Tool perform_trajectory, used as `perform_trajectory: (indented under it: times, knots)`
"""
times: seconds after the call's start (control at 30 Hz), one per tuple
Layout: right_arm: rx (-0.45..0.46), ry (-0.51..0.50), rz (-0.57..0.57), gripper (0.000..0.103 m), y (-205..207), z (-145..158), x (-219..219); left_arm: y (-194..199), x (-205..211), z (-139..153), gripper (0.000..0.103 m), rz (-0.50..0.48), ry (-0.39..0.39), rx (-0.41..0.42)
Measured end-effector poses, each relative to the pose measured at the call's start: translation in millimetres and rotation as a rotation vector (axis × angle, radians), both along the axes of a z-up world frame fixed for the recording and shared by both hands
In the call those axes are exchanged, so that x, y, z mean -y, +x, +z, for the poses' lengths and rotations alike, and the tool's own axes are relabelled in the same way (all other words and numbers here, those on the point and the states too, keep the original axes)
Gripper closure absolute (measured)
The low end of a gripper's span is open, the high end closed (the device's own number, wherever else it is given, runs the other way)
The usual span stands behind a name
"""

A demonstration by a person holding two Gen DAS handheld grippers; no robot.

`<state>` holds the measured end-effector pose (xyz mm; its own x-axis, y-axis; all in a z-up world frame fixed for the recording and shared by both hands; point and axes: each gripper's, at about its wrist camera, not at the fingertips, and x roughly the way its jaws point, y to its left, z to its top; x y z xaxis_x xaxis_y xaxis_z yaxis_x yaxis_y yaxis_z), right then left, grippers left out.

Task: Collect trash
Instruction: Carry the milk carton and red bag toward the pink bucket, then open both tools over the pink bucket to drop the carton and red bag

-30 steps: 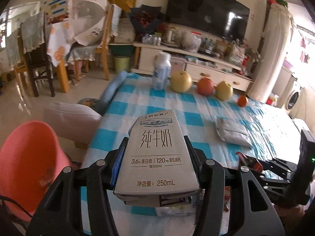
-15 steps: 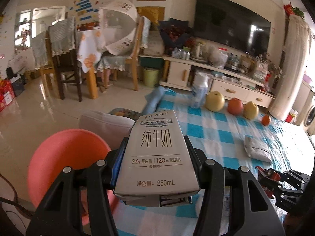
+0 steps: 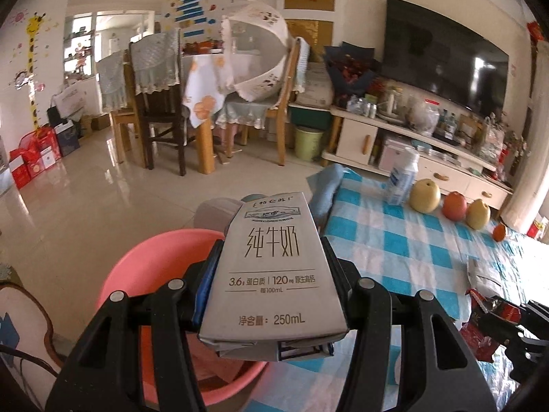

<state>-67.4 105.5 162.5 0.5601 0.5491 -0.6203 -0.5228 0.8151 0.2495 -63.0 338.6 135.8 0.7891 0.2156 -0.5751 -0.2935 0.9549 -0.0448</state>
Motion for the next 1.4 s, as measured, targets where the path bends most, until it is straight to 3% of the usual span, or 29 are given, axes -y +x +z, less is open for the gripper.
perform_trajectory:
  times: [0.43,0.9,1.0,1.07,1.17,1.23,1.4]
  knots:
    - [-0.039,0.124,0.18,0.065,11.1,22.5,-109.1,-2.6,-45.9,-5.8,0.048,0.129,0.018,-0.027]
    - [-0.199,0.27,0.247,0.063,49.0,-7.9,-178.1,-7.7,-90.2,-12.0,0.048,0.231,-0.009,-0.035]
    - [-0.248,0.268,0.21,0.053,60.8,-21.4,-180.4,-2.7,-90.2,-17.4,0.046,0.239,0.028,-0.075]
    - [-0.258,0.267,0.166,0.031,64.3,-25.4,-172.2,-1.9,-90.1,-18.3,0.039,0.253,0.038,-0.086]
    - [-0.202,0.238,0.126,0.021,59.2,-19.2,-157.5,-0.7,-87.3,-17.2,0.031,0.26,0.059,-0.093]
    - [-0.151,0.196,0.102,0.015,54.1,-13.6,-150.3,0.1,-83.6,-15.5,0.028,0.255,0.069,-0.091]
    - [-0.087,0.146,0.07,0.014,42.1,-8.2,-132.1,3.2,-74.5,-13.3,0.027,0.24,0.084,-0.085]
